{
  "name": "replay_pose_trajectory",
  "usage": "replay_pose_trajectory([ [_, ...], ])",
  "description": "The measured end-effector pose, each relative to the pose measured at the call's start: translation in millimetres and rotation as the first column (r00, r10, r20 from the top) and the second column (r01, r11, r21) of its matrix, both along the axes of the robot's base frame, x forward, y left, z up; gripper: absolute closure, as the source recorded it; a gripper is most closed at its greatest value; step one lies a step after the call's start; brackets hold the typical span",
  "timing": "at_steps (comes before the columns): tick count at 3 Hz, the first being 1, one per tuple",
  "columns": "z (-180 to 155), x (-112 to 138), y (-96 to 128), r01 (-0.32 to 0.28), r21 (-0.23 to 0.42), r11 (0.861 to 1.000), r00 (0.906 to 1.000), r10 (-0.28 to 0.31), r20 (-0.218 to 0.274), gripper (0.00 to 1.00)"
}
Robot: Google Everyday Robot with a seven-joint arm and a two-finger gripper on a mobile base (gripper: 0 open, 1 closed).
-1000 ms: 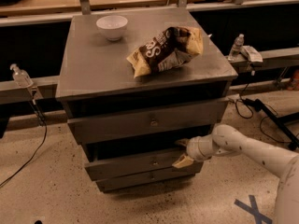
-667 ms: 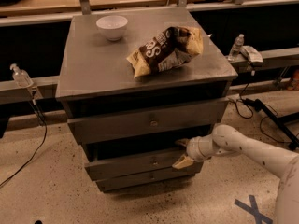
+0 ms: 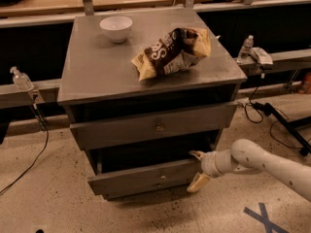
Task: Open middle drawer
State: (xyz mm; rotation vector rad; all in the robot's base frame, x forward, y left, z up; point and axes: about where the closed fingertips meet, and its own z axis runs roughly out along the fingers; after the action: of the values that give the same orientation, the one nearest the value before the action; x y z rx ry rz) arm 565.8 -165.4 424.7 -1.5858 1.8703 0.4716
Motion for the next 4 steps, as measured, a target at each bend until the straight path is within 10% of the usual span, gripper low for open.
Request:
replay_pose_trajectory([
  [2,5,-79,-41,-0.014,0.035,0.999,0.9982,0.016,-0.058,0.03],
  [4,30,-98,-18,-0.134,0.023,0.991,0.9905,0.135,-0.028,0.08],
])
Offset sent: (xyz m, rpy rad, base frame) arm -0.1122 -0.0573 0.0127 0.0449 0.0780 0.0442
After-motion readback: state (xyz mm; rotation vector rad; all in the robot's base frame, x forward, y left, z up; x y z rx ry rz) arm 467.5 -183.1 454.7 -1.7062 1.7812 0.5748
